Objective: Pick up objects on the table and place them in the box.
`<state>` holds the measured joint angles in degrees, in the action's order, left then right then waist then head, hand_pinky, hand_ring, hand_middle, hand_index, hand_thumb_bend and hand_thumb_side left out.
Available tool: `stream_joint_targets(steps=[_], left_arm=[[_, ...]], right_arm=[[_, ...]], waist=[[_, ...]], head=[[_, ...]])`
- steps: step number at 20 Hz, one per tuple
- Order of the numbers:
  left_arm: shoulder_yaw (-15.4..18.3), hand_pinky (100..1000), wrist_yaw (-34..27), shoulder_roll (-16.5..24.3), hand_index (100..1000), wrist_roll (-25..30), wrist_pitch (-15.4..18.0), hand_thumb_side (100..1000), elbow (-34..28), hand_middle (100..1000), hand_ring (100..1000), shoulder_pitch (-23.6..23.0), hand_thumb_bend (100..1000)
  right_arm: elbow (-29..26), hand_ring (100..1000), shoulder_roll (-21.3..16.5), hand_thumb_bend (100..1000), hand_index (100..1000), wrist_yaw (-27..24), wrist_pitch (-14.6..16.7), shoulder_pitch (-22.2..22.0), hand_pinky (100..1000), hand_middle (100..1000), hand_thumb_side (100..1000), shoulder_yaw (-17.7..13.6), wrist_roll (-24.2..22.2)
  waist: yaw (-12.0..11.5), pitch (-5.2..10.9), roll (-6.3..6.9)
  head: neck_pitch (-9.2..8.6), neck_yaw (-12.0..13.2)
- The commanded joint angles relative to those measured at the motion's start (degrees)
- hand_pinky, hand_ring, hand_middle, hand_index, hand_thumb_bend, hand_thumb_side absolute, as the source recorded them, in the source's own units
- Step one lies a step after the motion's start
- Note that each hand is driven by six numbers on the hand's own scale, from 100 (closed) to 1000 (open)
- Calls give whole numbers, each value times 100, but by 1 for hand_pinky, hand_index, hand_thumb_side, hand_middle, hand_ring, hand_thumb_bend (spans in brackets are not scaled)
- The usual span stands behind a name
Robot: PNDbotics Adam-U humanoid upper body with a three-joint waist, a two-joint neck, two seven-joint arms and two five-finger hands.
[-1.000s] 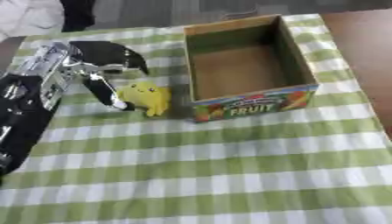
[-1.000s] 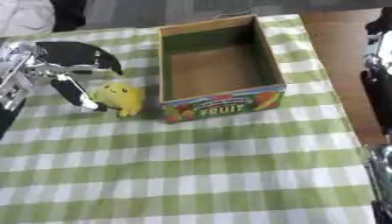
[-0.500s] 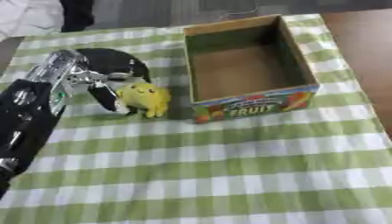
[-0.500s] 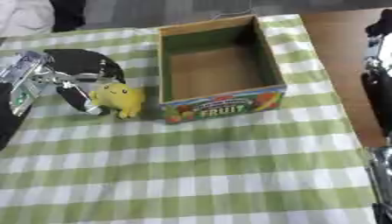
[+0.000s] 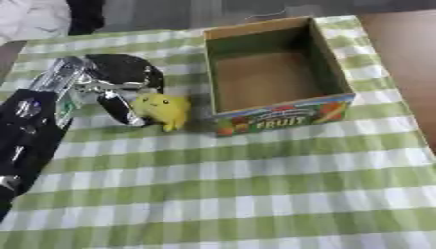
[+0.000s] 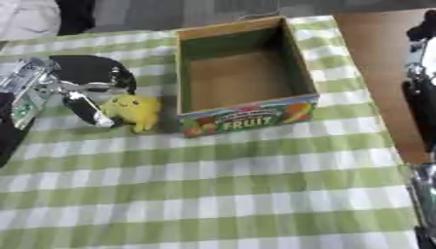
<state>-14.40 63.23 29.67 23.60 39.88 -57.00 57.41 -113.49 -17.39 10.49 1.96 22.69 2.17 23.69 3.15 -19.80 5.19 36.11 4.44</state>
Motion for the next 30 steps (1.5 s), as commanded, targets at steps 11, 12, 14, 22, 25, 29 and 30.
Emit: stream_joint_targets(steps=[11, 12, 14, 22, 25, 29, 30], left_arm=[[90, 825, 15, 185, 551, 760, 988, 394, -248, 465, 655, 43, 208], [95, 816, 40, 198, 545, 679, 955, 371, -263, 456, 645, 35, 153], [97, 812, 104, 222, 545, 539, 894, 347, -269, 452, 640, 16, 100], [173, 804, 26, 286, 561, 280, 786, 339, -321, 449, 623, -92, 100], [221, 802, -144, 372, 554, 286, 737, 339, -457, 449, 618, -170, 100], [335, 800, -434, 520, 546, 312, 579, 346, -709, 444, 612, -261, 100], [364, 800, -505, 555, 544, 337, 532, 349, -774, 444, 609, -273, 100]], right_arm=[[-110, 836, -85, 100, 862, -29, 7, 47, 797, 528, 590, -35, -16], [-110, 836, -85, 100, 862, -30, 6, 44, 797, 528, 590, -36, -16], [-110, 836, -86, 100, 862, -31, 6, 41, 797, 528, 589, -39, -15], [-110, 836, -86, 100, 862, -31, 4, 32, 797, 528, 588, -43, -21], [-110, 835, -91, 100, 861, -29, 2, 24, 797, 528, 588, -46, -22], [-110, 835, -97, 100, 861, -26, 5, 17, 796, 529, 586, -54, -15], [-110, 834, -98, 100, 861, -25, 7, 17, 796, 530, 585, -54, -15]], waist=[[-26, 132, -48], [-28, 135, -50], [-32, 142, -51], [-67, 178, -59], [-89, 202, -60], [-115, 238, -61], [-118, 245, -62]], head=[[-47, 1], [-42, -2], [-37, -3], [-23, -23], [-9, -40], [16, -61], [23, -62]])
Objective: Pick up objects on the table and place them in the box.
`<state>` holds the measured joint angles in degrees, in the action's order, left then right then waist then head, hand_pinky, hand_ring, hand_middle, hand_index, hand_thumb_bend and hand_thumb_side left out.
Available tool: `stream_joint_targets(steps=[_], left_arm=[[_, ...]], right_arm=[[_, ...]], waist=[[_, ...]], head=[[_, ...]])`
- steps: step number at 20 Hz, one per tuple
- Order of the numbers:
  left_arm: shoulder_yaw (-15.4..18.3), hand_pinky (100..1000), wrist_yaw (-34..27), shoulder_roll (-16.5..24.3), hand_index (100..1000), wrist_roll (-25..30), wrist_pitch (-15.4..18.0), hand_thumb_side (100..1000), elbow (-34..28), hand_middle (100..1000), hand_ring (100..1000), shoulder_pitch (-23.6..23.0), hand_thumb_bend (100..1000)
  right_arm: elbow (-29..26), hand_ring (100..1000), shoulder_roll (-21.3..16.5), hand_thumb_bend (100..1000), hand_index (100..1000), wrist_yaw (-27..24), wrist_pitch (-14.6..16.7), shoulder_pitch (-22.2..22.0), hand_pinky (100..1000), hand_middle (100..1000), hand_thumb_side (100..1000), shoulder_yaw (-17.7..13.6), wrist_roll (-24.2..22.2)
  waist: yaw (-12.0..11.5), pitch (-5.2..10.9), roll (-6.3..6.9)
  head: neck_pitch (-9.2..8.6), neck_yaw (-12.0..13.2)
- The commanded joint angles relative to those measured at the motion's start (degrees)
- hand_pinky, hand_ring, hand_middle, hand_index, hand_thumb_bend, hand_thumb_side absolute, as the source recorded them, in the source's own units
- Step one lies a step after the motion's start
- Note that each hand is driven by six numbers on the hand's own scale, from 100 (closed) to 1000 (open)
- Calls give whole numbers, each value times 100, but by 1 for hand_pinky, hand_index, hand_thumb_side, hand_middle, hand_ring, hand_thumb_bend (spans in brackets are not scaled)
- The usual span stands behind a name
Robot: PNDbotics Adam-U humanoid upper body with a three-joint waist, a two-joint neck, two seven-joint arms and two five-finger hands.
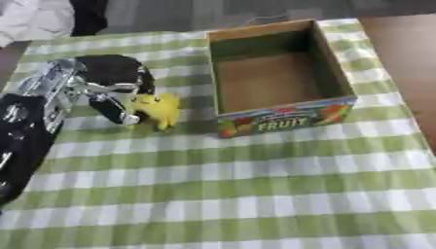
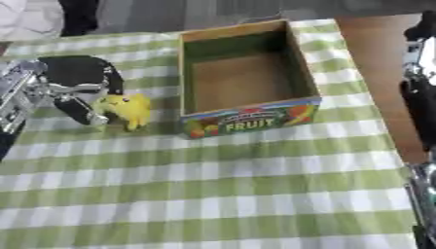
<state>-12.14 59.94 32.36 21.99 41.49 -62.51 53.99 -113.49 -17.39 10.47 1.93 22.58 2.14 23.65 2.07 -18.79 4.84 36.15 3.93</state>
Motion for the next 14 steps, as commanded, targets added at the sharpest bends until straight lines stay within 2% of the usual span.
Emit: stream_joint_targets(steps=[1, 7, 14], left_arm=[[182, 800, -244, 325, 543, 526, 319, 352, -289, 445, 608, 68, 100], [491, 799, -410, 457, 539, 568, -83, 367, -671, 447, 611, 155, 100], [754, 785, -97, 336, 535, 240, -470, 366, -911, 447, 607, 417, 100]], right_arm=[[-110, 834, -99, 100, 861, -23, 12, 28, 796, 530, 585, -51, -9], [-110, 834, -102, 100, 860, -24, 16, 21, 796, 530, 585, -56, -3], [-110, 833, -88, 100, 860, -30, 28, 47, 796, 530, 585, -59, 4]], waist=[[-14, 153, -29], [-22, 180, -36], [21, 167, -52]], head=[[28, -7], [39, 17], [-16, 88]])
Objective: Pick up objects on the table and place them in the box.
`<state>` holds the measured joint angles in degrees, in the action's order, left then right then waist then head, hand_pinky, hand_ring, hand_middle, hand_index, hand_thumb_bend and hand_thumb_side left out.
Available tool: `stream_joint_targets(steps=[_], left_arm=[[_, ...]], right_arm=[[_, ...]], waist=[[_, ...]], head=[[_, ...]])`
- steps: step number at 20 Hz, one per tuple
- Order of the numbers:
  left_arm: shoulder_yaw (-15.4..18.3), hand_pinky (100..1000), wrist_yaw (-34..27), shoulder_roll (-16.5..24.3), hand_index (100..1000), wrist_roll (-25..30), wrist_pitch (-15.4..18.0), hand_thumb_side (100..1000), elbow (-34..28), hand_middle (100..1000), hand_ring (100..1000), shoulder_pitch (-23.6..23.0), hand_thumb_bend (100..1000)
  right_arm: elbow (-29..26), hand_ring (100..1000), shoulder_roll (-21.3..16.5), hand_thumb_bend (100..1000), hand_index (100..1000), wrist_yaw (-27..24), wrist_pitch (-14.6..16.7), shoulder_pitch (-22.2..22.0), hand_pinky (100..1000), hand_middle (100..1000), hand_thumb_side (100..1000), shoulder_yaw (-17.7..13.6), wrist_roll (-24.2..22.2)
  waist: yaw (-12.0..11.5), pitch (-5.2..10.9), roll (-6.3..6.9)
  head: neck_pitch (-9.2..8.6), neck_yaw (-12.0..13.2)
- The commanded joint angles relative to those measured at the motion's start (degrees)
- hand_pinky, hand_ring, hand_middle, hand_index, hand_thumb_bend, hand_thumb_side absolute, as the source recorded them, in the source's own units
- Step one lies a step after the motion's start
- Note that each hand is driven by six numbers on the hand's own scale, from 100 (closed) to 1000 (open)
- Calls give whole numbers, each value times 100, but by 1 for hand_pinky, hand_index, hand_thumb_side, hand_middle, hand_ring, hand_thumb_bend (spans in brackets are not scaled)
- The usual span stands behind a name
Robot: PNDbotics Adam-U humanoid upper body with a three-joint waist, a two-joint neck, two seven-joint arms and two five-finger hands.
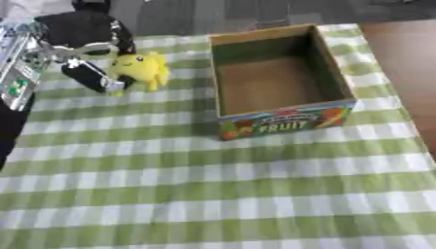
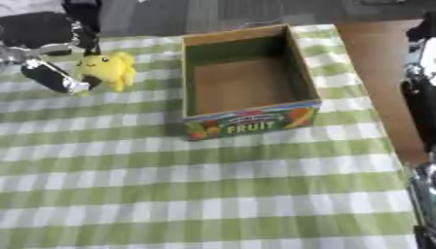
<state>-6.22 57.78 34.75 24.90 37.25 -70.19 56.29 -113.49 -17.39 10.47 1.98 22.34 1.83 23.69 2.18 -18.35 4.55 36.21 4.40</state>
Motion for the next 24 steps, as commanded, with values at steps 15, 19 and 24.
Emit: stream_joint_targets(steps=[15, 19, 24], left_arm=[[519, 775, 1026, -708, 519, -1008, -619, 388, -80, 430, 579, 889, 100], [516, 770, 1343, -860, 520, -1199, -715, 394, -44, 428, 581, 999, 100], [491, 768, 1833, -1139, 523, -1593, -882, 397, 47, 428, 577, 1073, 100]], right_arm=[[-110, 833, -17, 100, 860, -83, 66, 262, 796, 531, 581, 12, -32], [-110, 834, 8, 100, 861, -105, 75, 311, 796, 531, 579, 29, -43], [-110, 833, 44, 100, 860, -137, 96, 382, 796, 532, 576, 43, -42]], waist=[[303, -20, 6], [387, -60, 25], [497, -111, 24]], head=[[-246, 344], [-277, 435], [-330, 627]])
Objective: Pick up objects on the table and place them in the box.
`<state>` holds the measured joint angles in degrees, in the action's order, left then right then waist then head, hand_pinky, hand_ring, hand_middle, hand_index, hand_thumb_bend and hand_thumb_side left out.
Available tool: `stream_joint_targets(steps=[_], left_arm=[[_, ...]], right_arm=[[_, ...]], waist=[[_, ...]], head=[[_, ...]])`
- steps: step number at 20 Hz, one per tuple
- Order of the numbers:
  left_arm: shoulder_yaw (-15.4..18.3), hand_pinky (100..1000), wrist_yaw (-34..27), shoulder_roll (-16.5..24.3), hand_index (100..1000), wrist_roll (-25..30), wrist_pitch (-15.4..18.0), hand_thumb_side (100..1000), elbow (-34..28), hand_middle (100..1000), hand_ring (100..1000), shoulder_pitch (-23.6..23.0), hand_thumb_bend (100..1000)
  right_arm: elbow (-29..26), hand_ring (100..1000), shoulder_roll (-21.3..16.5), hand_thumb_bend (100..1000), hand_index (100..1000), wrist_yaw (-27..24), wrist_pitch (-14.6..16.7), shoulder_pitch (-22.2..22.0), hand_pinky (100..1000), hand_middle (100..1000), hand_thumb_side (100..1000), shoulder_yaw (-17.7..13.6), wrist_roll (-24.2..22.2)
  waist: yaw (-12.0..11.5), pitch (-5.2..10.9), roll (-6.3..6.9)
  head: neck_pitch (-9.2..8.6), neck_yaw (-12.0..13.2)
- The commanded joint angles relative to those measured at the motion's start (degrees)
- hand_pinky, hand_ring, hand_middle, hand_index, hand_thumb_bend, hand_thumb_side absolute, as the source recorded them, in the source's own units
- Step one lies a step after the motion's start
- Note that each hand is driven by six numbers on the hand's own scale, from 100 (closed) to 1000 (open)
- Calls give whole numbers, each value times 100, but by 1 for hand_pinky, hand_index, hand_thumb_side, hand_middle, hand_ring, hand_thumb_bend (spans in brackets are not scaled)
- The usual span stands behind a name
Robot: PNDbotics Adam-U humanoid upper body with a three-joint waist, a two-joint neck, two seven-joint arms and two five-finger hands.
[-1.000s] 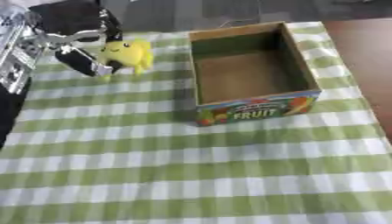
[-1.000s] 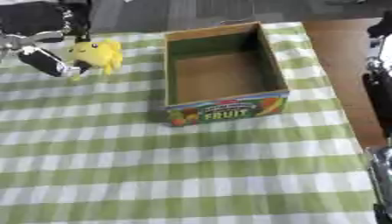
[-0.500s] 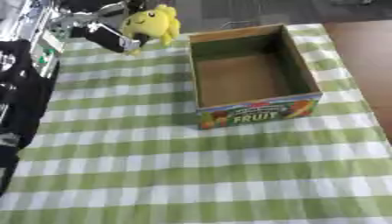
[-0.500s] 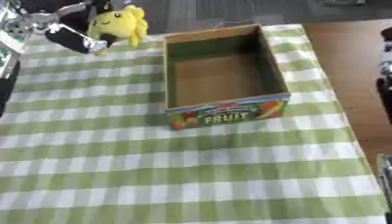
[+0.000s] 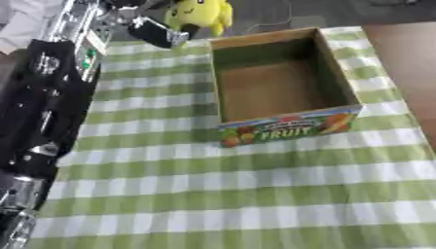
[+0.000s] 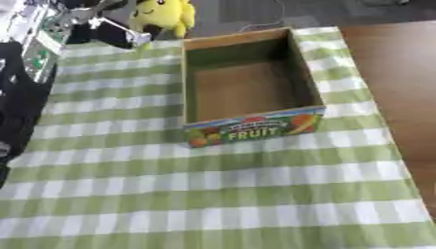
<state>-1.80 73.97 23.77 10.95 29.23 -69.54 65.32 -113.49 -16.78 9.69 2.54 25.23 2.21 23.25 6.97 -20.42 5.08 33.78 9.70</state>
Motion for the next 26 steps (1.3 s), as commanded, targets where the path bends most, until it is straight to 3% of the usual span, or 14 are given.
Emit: stream_joint_targets(steps=[1, 10, 17, 26], left_arm=[[46, 768, 328, -107, 525, -290, -128, 396, -1, 430, 581, 182, 100], [75, 749, 1314, -504, 511, -1470, -753, 385, 258, 410, 555, 237, 100], [-38, 752, 1602, -635, 523, -1720, -510, 387, 556, 433, 583, 198, 100], [-118, 758, 2105, -811, 560, -1674, 34, 404, 968, 464, 627, 170, 100]], right_arm=[[-110, 833, -7, 100, 860, -67, 47, 110, 796, 532, 576, 7, 4], [-110, 833, 82, 100, 860, -148, 89, 251, 796, 534, 571, 52, -24], [-110, 835, 105, 100, 861, -172, 84, 269, 798, 533, 572, 77, -50], [-110, 836, 119, 100, 862, -188, 82, 295, 801, 531, 574, 107, -79]], waist=[[42, 85, -33], [257, 1, -38], [301, -44, -17], [375, -113, 7]], head=[[-108, 128], [-178, 359], [-171, 375], [-184, 428]])
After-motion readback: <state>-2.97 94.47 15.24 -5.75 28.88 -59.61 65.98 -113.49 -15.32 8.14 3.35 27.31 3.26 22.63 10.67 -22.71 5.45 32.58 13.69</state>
